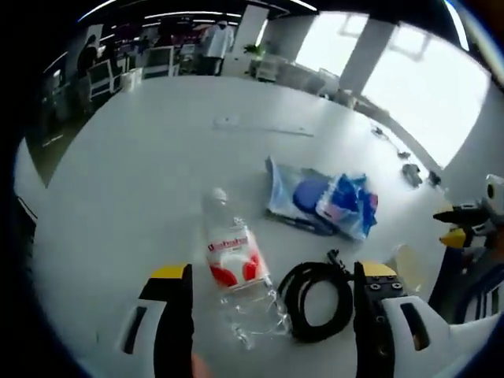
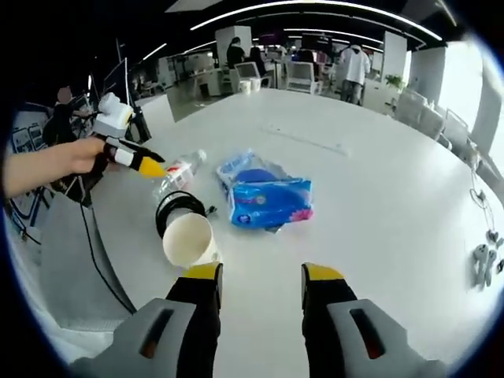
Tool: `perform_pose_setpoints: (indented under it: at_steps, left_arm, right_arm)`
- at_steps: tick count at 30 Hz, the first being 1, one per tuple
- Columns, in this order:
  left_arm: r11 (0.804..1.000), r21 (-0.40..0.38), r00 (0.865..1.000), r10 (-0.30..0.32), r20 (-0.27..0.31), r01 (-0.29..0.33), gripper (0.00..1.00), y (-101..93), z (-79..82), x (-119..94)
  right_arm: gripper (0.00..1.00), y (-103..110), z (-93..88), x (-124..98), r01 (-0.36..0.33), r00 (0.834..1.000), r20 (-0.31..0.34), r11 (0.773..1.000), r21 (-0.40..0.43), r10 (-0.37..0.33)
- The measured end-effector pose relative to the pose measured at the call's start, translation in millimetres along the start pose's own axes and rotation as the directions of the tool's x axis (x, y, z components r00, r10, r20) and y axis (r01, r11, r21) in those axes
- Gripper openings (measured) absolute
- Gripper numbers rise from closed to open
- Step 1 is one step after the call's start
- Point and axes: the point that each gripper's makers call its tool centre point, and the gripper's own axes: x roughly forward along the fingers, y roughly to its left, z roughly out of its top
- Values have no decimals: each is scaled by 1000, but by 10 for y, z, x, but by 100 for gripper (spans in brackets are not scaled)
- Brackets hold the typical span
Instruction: Arrange the tabletop items into an orderly group along one side of the table until the central work area is clear of visible clutter.
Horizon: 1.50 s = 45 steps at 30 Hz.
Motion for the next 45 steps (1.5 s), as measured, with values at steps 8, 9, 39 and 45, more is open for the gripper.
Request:
perform_pose_setpoints:
  at_steps: [8, 9, 39, 45]
  left_arm:
    - [1000, -25, 1000, 9, -21, -10, 77, 11, -64, 132]
    - [1000, -22, 999, 14, -31, -15, 77, 23, -85, 148]
    - [985, -136, 994, 101, -46, -107, 60, 341, -189, 415]
    - [986, -116, 992, 114, -49, -119, 52, 339, -187, 434]
  right_arm:
    - [37, 113, 314, 254, -41, 999, 21, 999, -13, 41]
    - [37, 130, 346, 280, -45, 999, 22, 999, -19, 46]
    - [37, 866, 1216, 1341, -295, 955, 57, 955, 46, 292]
    - [37, 979, 1256, 1517, -333, 943, 47, 937, 102, 330]
